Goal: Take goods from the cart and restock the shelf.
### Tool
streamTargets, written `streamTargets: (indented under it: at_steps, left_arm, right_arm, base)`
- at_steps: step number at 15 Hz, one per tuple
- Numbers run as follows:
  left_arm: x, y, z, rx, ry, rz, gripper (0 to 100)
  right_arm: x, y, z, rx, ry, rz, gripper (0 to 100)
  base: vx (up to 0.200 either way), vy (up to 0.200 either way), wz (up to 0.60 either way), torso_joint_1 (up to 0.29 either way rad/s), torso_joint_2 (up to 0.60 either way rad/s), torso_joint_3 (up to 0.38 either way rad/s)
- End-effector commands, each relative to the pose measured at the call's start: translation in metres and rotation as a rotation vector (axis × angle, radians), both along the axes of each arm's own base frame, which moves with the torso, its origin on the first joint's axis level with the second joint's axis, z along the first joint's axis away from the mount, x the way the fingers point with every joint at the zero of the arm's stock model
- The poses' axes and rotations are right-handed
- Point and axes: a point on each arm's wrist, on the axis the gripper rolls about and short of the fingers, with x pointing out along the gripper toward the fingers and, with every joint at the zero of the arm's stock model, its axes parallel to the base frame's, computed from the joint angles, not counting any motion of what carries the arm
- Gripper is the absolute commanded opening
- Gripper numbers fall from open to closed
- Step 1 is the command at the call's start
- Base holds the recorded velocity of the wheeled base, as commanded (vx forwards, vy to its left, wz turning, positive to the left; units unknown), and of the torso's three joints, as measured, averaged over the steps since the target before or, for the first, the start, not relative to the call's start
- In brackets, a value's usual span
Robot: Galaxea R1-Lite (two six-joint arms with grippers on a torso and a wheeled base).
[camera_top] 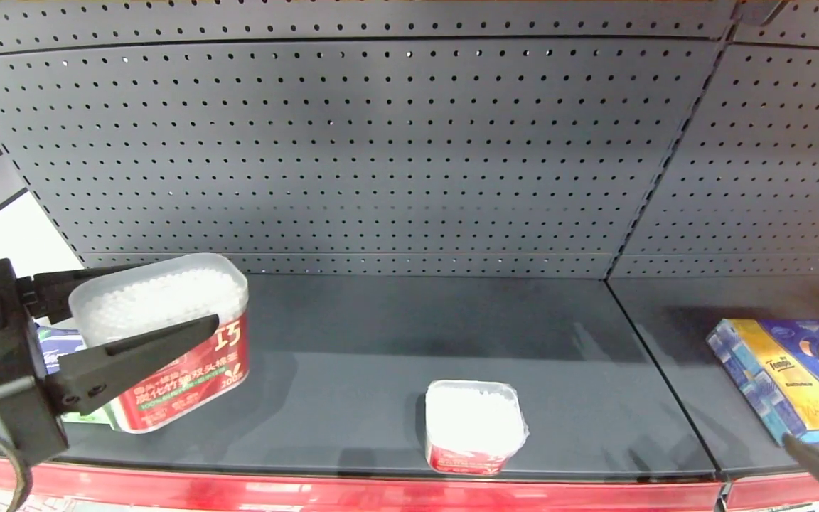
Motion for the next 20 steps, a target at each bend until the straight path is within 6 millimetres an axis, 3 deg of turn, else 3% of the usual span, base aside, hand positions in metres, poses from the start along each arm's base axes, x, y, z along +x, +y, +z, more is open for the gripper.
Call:
streamTargets:
  at_steps: [1, 3, 8, 11, 13, 16, 20]
  left_arm:
    - [0.015, -0.009, 0.0, 0.008, 0.019, -0.012, 0]
    - [0.022, -0.014, 0.0, 0.009, 0.025, -0.032, 0]
    - [0.057, -0.042, -0.007, -0.043, 0.022, -0.298, 0]
    - [0.091, -0.059, -0.013, -0.064, 0.005, -0.4, 0]
    - [0.119, -0.071, -0.022, -0.082, -0.027, -0.46, 0]
    - [0.158, -0.073, -0.04, -0.08, -0.066, -0.524, 0]
    - [0.184, -0.089, -0.063, -0.096, -0.075, -0.663, 0]
  right_arm:
    - [-0.051, -0.008, -0.015, 0.128, -0.164, -0.307, 100]
    - [-0.053, -0.009, -0.018, 0.128, -0.173, -0.356, 100]
    - [-0.057, -0.01, -0.012, 0.133, -0.214, -0.43, 100]
    - [-0.059, -0.01, 0.001, 0.117, -0.244, -0.43, 100]
    - [-0.061, -0.01, 0.006, 0.107, -0.266, -0.429, 100]
    - [-0.061, -0.01, 0.009, 0.105, -0.272, -0.429, 100]
    - [-0.054, -0.01, 0.013, 0.099, -0.246, -0.425, 100]
  base:
    - [0.0, 0.0, 0.0, 0.0, 0.0, 0.0]
    - [0.0, 0.0, 0.0, 0.0, 0.0, 0.0]
    - [0.0, 0.0, 0.0, 0.0, 0.0, 0.0]
    - [0.0, 0.0, 0.0, 0.0, 0.0, 0.0]
    - [0.0, 0.0, 0.0, 0.0, 0.0, 0.0]
    - [0.0, 0.0, 0.0, 0.0, 0.0, 0.0]
    - [0.0, 0.0, 0.0, 0.0, 0.0, 0.0]
